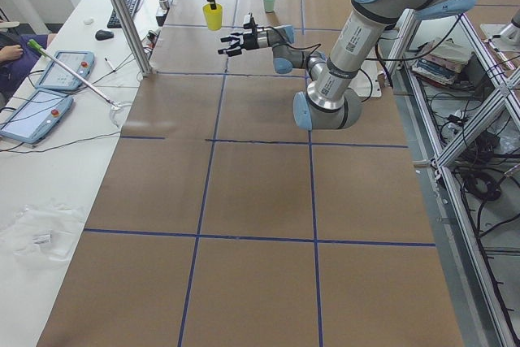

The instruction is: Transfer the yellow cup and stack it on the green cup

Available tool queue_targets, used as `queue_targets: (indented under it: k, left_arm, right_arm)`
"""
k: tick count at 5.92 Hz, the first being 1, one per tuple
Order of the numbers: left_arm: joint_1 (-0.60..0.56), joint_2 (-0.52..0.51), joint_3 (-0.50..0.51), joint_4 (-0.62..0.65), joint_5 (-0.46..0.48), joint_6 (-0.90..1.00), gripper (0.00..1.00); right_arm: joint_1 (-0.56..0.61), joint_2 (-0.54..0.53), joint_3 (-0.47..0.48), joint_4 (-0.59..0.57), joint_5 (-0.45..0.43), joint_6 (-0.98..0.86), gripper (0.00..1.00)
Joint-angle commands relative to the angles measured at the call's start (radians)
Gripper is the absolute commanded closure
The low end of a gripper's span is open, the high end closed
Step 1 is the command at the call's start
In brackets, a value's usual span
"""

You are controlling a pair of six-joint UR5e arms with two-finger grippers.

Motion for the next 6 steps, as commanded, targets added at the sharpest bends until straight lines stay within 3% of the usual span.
queue_targets:
  k: [1, 2, 3, 4, 6]
  left_arm:
    - [0.0, 0.022, -0.004, -0.002, -0.006, 0.006, 0.0]
    - [-0.002, 0.035, -0.031, -0.014, -0.036, 0.119, 0.0]
    - [-0.005, 0.06, -0.136, -0.009, -0.082, 0.226, 0.0]
    - [-0.029, 0.09, -0.21, -0.009, -0.146, 0.254, 0.0]
    - [-0.098, 0.097, -0.251, -0.009, -0.278, 0.246, 0.0]
  right_arm:
    - [0.105, 0.023, 0.018, -0.001, 0.092, 0.021, 1.0]
    - [0.123, -0.021, 0.098, -0.068, 0.089, 0.018, 1.0]
    - [0.14, -0.129, 0.232, -0.088, 0.088, 0.012, 1.0]
    - [0.142, -0.314, 0.444, -0.093, 0.08, 0.004, 1.0]
    - [0.121, -0.586, 0.685, -0.094, 0.004, -0.089, 1.0]
